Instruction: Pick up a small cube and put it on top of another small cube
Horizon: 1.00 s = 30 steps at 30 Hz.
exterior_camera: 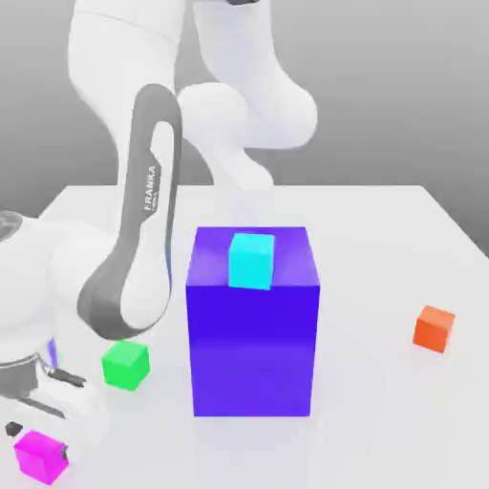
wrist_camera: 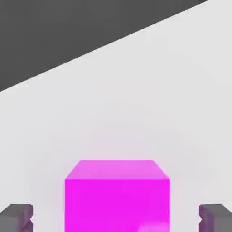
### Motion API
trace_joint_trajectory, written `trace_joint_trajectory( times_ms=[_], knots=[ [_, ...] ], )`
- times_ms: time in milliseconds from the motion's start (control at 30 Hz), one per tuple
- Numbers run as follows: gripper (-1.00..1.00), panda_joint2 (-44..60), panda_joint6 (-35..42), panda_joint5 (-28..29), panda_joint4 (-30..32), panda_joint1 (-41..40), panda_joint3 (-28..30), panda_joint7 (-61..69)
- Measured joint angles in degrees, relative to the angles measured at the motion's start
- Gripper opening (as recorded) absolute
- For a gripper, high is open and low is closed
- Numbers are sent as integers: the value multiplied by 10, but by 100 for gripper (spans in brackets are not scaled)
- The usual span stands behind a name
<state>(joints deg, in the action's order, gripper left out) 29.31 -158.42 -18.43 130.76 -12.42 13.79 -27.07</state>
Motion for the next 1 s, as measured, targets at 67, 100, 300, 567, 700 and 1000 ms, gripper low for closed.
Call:
trace_joint_trajectory(
  times_ms=[67,100,300,567,700,1000],
  knots=[
    [-100,0,0,0,0,0,0,0],
    [-100,0,0,0,0,0,0,0],
    [-100,-69,51,40,17,24,33,-29],
    [-100,-226,61,117,163,21,55,62],
    [-100,-309,56,179,244,5,59,101],
    [-100,-330,-28,216,341,-2,57,176]
  ],
)
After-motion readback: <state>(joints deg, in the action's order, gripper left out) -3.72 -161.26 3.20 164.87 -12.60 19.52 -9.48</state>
